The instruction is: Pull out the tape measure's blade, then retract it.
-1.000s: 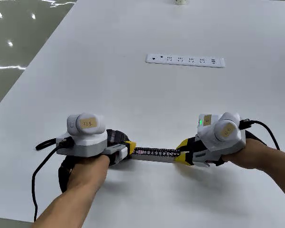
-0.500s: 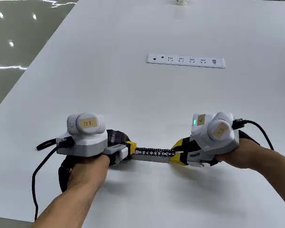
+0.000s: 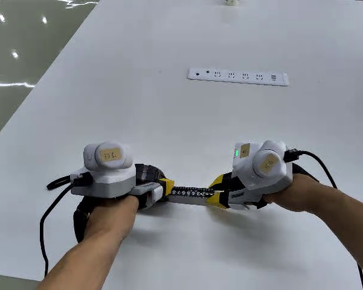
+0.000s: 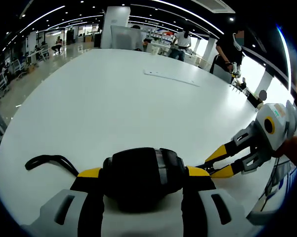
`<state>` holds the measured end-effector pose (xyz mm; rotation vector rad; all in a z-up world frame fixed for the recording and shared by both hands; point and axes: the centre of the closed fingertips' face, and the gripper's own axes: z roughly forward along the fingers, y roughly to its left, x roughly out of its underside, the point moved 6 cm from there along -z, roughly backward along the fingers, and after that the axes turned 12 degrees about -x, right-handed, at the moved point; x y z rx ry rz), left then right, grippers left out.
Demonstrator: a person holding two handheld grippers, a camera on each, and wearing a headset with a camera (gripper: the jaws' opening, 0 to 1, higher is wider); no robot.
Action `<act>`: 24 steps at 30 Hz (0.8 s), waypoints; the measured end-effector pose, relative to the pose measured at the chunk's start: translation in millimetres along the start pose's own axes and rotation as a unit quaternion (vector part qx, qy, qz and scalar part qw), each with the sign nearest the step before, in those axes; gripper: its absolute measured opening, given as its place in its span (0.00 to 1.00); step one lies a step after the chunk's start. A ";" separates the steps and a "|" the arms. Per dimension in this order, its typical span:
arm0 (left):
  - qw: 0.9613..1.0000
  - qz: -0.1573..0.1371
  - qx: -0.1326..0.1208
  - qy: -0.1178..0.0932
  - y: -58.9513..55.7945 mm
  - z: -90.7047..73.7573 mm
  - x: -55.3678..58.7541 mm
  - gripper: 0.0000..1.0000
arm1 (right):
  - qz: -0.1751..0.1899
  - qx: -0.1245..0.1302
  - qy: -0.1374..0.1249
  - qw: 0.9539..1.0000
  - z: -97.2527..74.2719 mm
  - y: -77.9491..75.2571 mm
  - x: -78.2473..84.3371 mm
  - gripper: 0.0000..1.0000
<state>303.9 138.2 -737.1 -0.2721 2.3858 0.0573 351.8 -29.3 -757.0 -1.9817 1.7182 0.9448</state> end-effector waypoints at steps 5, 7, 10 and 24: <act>1.000 0.001 0.001 0.001 -0.3 -0.3 0.0 0.59 | -0.003 -0.002 -0.001 1.000 4.9 0.2 -4.6 0.10; 1.000 0.001 0.001 0.001 -0.3 -0.6 0.0 0.59 | -0.004 -0.002 -0.001 1.000 7.1 -0.1 -6.5 0.10; 1.000 0.001 0.002 0.001 -0.2 -0.9 -0.1 0.59 | -0.005 -0.004 -0.003 1.000 10.1 0.0 -9.4 0.10; 1.000 -0.002 0.004 0.003 -0.3 -2.0 -0.4 0.59 | -0.013 -0.010 -0.011 1.000 24.4 -2.6 -22.8 0.10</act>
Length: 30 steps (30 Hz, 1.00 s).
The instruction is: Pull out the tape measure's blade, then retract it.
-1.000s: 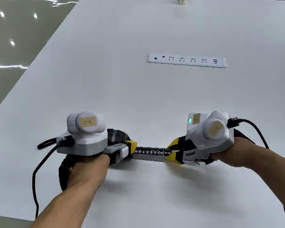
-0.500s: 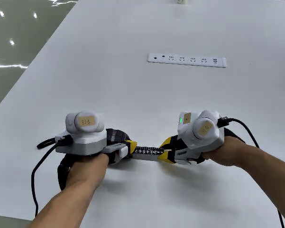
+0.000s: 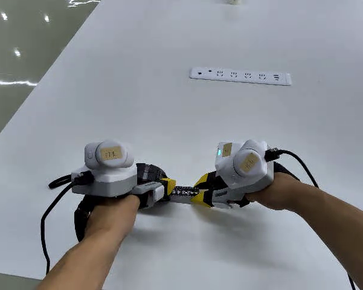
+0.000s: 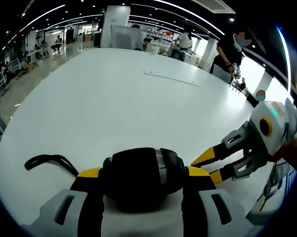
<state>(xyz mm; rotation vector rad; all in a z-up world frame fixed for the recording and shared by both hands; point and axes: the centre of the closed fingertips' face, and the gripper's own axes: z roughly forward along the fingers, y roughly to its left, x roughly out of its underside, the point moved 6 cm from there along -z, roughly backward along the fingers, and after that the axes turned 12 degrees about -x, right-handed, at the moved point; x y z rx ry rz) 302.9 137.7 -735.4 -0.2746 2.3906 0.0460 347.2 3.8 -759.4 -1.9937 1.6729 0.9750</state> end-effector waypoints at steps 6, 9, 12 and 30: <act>1.000 -0.002 0.001 0.001 0.1 0.3 -0.3 0.59 | -0.007 -0.002 -0.003 1.000 7.3 -1.0 -5.9 0.11; 1.000 -0.003 0.001 0.001 0.2 0.2 -0.4 0.59 | -0.012 -0.002 -0.003 1.000 10.8 -1.3 -9.3 0.11; 1.000 -0.003 0.001 0.002 0.2 0.3 -0.5 0.59 | -0.016 -0.003 -0.004 1.000 14.8 -1.7 -12.4 0.11; 1.000 -0.003 0.001 0.003 0.7 2.4 -0.8 0.59 | -0.045 -0.009 0.000 0.999 27.8 -3.4 -24.2 0.11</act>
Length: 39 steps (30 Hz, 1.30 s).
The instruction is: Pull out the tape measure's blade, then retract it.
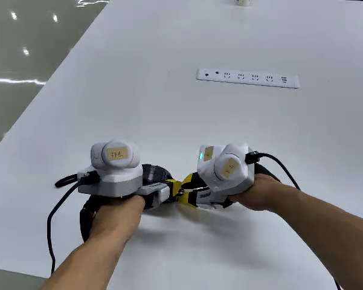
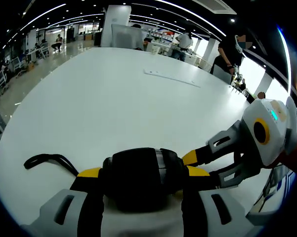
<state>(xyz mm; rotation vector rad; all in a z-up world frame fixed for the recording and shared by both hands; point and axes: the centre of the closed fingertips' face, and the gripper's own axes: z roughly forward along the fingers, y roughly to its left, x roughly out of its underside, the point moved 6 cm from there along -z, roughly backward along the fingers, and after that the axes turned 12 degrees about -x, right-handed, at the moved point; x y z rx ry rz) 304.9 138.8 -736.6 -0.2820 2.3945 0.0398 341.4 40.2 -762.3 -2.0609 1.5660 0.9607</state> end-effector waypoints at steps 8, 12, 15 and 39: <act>1.000 0.005 -0.001 0.000 -1.0 0.3 0.2 0.60 | -0.006 0.000 0.004 1.000 1.0 0.2 0.3 0.11; 1.000 0.006 -0.002 0.000 -1.1 0.6 0.4 0.60 | -0.014 0.001 0.010 1.000 2.0 -0.1 -0.1 0.12; 1.000 0.007 -0.003 0.001 -1.6 0.6 0.4 0.60 | -0.017 0.002 0.012 1.000 2.1 -0.2 -0.4 0.12; 1.000 0.016 -0.002 0.011 -2.5 0.6 -0.8 0.63 | -0.007 0.006 0.016 1.000 -6.2 1.6 3.8 0.16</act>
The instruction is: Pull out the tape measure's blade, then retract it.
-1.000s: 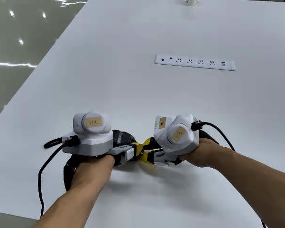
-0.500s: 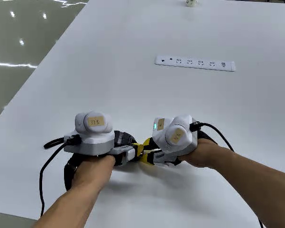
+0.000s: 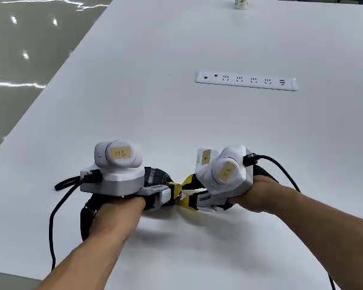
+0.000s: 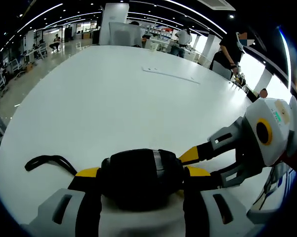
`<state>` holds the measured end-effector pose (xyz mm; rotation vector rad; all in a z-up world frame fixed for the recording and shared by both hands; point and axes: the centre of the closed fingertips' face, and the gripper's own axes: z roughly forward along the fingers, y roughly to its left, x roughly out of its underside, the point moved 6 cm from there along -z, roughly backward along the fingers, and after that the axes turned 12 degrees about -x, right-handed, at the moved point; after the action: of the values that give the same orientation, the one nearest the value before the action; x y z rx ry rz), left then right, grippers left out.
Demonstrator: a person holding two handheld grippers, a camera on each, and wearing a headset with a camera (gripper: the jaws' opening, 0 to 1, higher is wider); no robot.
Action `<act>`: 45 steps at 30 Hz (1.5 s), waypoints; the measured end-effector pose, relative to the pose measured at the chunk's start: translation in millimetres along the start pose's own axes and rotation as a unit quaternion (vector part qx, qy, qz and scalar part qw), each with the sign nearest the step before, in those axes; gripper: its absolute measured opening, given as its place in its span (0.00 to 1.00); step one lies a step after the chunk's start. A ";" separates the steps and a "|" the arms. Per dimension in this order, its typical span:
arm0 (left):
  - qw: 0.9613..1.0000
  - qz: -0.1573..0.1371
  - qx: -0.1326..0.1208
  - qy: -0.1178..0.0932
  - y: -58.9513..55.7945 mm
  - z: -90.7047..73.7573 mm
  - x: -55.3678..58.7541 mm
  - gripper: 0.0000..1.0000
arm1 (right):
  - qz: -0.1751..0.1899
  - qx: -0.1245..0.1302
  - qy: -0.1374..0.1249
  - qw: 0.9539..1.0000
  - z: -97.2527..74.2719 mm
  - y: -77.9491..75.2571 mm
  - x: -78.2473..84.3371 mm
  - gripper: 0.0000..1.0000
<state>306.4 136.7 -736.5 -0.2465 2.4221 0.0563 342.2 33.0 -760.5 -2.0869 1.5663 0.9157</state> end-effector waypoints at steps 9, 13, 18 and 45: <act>1.000 0.013 0.003 -0.004 2.6 -7.5 -0.3 0.68 | 0.010 0.011 -0.001 1.000 -11.9 5.9 7.7 0.20; 1.000 0.018 0.007 -0.006 2.5 -9.7 -1.4 0.69 | 0.015 0.017 -0.002 1.000 -17.4 8.5 11.7 0.22; 1.000 0.029 0.010 -0.008 3.8 -11.4 0.3 0.71 | 0.026 0.026 -0.004 0.999 -26.1 11.6 17.9 0.24; 0.995 0.058 0.063 -0.040 8.7 -20.8 7.0 0.81 | 0.085 0.084 -0.039 0.992 -69.0 35.7 43.7 0.37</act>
<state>286.1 141.9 -725.4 -0.0439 2.3465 -0.0347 334.7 -52.9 -738.1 -1.8039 1.7372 0.8762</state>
